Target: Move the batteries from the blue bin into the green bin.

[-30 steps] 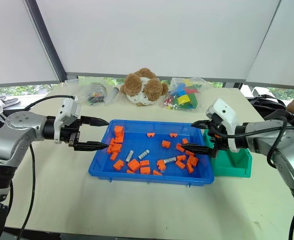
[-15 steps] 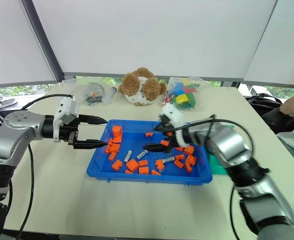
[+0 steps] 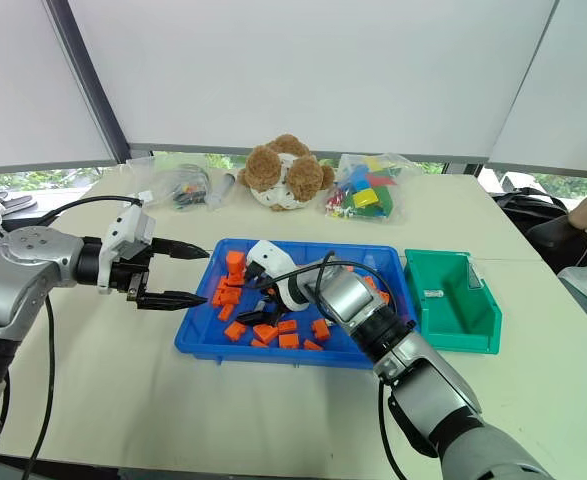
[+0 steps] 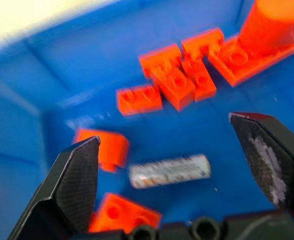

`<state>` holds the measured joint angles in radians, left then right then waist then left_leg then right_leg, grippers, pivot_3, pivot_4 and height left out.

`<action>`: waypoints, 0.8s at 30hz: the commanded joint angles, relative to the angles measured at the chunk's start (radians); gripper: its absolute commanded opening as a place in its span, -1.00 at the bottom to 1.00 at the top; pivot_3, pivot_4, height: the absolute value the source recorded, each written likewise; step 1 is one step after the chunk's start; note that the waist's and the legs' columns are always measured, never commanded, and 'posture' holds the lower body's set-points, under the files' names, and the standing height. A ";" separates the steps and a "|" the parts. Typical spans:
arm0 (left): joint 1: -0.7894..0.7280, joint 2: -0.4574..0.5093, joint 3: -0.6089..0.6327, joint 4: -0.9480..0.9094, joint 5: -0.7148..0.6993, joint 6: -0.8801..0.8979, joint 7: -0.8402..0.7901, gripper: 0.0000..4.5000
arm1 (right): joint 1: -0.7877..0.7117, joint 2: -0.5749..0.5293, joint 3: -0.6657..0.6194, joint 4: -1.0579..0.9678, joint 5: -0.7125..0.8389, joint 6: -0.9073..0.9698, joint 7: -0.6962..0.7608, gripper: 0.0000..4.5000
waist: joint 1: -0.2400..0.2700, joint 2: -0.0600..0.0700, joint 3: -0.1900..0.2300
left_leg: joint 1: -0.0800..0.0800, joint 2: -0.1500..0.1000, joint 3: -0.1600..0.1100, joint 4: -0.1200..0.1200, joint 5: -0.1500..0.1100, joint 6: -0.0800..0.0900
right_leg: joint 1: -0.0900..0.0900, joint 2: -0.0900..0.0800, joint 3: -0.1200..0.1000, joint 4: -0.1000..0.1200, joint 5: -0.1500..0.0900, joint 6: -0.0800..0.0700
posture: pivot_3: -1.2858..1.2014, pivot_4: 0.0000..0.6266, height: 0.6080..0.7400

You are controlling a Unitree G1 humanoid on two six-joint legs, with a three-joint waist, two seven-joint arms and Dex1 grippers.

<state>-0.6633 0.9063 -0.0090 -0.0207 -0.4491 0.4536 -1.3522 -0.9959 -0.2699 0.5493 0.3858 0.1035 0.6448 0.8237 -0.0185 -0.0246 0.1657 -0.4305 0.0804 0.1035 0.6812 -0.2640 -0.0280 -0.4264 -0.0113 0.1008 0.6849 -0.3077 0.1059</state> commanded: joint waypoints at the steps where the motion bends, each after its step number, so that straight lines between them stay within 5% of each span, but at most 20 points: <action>1: 0.004 0.020 0.036 -0.036 -0.015 0.007 0.005 1.00 | -0.014 0.001 0.004 0.009 -0.050 -0.051 0.032 0.99 | -0.002 0.000 0.000 | 0.000 0.000 0.000 0.000 0.000 0.000 | 0.000 0.000 0.000 0.000 0.000 0.000 | 0.03 -0.52 0.87; 20: 0.022 0.006 0.037 -0.061 -0.017 0.008 0.045 1.00 | 0.003 0.044 0.004 0.107 -0.177 -0.105 0.098 0.99 | -0.003 0.000 0.000 | 0.000 0.000 0.000 0.000 0.000 0.000 | 0.000 0.000 0.000 0.000 0.000 0.000 | 0.03 -0.52 0.87; 24: 0.030 0.007 0.041 -0.067 -0.018 0.007 0.056 1.00 | 0.004 0.047 -0.003 0.130 -0.191 -0.116 0.101 0.39 | -0.002 0.000 0.000 | 0.000 0.000 0.000 0.000 0.000 0.000 | 0.000 0.000 0.000 0.000 0.000 0.000 | 0.03 -0.52 0.87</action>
<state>-0.6324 0.9051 -0.0071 -0.0598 -0.4499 0.4564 -1.3038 -0.9910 -0.2245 0.5456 0.4944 -0.0595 0.5262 0.9235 -0.0207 -0.0246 0.1656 -0.4304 0.0806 0.1035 0.6811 -0.2640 -0.0281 -0.4262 -0.0112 0.1007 0.6849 -0.3076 0.1059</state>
